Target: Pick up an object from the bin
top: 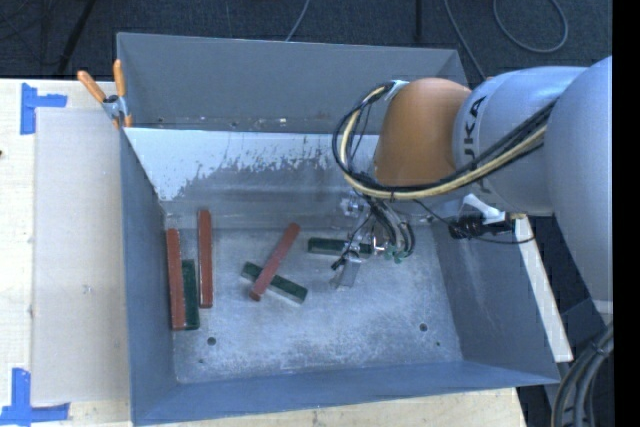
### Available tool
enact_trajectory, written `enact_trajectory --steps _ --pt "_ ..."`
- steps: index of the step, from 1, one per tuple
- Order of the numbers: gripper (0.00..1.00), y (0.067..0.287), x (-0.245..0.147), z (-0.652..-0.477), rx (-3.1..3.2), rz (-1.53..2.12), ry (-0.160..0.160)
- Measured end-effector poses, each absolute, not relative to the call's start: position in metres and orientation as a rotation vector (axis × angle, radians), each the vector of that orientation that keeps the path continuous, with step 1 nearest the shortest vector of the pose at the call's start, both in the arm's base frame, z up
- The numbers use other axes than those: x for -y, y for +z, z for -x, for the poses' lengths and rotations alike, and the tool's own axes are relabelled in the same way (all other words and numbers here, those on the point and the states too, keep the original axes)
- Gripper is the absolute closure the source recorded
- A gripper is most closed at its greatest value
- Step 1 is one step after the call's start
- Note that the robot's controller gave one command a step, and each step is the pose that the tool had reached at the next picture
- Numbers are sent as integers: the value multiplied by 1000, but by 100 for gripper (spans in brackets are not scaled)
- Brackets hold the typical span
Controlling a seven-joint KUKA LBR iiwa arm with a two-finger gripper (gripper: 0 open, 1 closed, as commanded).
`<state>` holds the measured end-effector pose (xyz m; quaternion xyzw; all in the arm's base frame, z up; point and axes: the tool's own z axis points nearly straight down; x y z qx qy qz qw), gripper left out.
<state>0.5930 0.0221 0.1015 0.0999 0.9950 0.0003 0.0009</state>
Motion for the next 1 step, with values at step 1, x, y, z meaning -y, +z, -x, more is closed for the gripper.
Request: enact_trajectory --steps 1 --pt "0 103 -6 -601 -3118 -369 1"
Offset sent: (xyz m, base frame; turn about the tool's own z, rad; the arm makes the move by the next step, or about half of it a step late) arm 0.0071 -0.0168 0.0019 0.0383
